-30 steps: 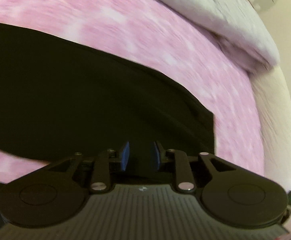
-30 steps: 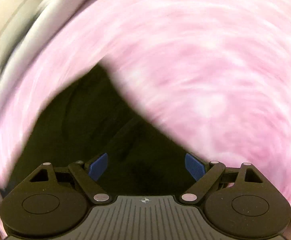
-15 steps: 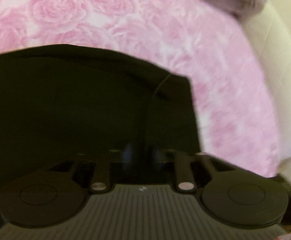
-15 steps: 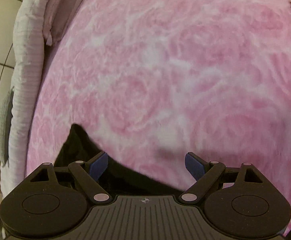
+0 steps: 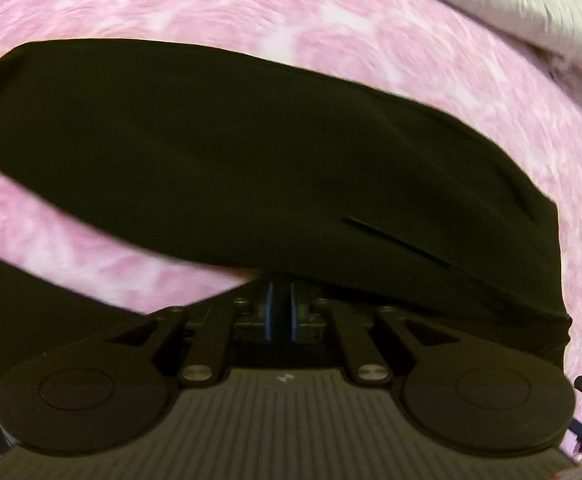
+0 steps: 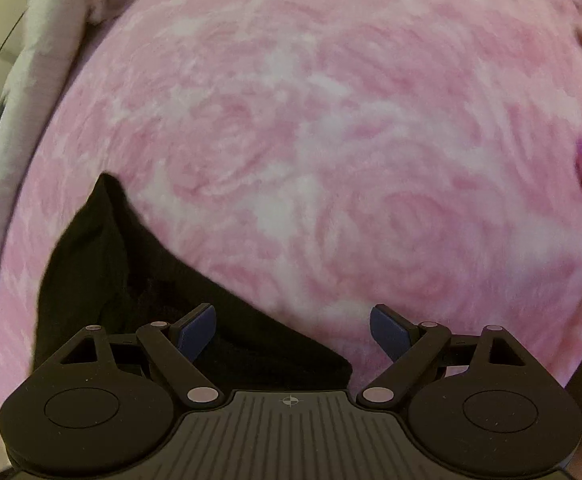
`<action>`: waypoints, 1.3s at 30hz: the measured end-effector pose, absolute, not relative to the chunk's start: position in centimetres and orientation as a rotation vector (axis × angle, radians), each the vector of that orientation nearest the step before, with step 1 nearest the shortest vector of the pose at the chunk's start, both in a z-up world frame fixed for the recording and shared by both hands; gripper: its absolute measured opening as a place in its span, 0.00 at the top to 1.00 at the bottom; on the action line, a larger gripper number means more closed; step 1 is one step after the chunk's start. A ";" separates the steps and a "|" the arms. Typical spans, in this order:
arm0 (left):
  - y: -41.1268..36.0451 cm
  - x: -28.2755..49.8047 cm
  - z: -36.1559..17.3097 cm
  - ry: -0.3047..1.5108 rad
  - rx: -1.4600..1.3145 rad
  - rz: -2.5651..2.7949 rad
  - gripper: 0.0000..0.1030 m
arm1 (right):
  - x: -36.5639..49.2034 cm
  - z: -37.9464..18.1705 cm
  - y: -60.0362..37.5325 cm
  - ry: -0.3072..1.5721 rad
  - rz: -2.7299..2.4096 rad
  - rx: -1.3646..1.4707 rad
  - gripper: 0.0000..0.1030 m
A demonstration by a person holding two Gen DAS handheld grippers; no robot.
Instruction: Fold clothes
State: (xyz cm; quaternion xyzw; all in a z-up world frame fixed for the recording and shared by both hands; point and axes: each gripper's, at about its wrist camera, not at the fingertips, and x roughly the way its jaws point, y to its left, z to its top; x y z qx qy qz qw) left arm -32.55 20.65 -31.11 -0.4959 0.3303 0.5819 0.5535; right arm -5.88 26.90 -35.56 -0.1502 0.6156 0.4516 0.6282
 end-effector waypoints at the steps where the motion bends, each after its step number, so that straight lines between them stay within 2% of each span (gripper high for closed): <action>1: 20.1 -33.6 -30.9 0.758 -1.184 1.382 0.95 | -6.6 -35.0 27.4 1.366 1.080 -0.381 0.15; 6: 17.9 -39.6 -30.7 0.612 -1.325 1.442 0.92 | -12.0 -33.2 29.4 1.250 1.332 -0.519 0.15; 7: 17.5 -40.9 -30.7 0.573 -1.351 1.457 0.91 | -13.2 -33.0 29.7 1.252 1.372 -0.527 0.15; 9: 17.1 -43.6 -30.6 0.495 -1.398 1.495 0.87 | -16.1 -33.0 30.6 1.287 1.466 -0.528 0.23; 12: 15.8 -48.5 -30.2 0.361 -1.458 1.560 0.85 | -21.6 -32.9 31.7 1.306 1.579 -0.567 0.24; 14: 14.9 -52.1 -30.1 0.288 -1.485 1.600 0.84 | -25.5 -33.3 32.1 1.367 1.617 -0.555 0.31; 21: 13.5 -64.8 -30.2 0.056 -1.528 1.734 0.79 | -38.6 -35.9 32.5 1.652 1.600 -0.428 0.31; 26: 14.4 -73.2 -32.0 -0.239 -1.687 1.753 0.75 | -47.4 -38.5 31.6 1.830 1.448 -0.271 0.31; 28: 15.0 -75.8 -32.9 -0.383 -1.764 1.717 0.75 | -51.2 -39.0 30.8 1.831 1.415 -0.255 0.31; 32: 16.6 -78.6 -35.5 -0.619 -1.897 1.627 0.69 | -56.2 -39.5 29.8 1.799 1.394 -0.260 0.31; 39: 18.3 -79.4 -40.4 -0.877 -2.176 1.473 0.65 | -59.0 -39.6 28.8 1.764 1.279 -0.247 0.31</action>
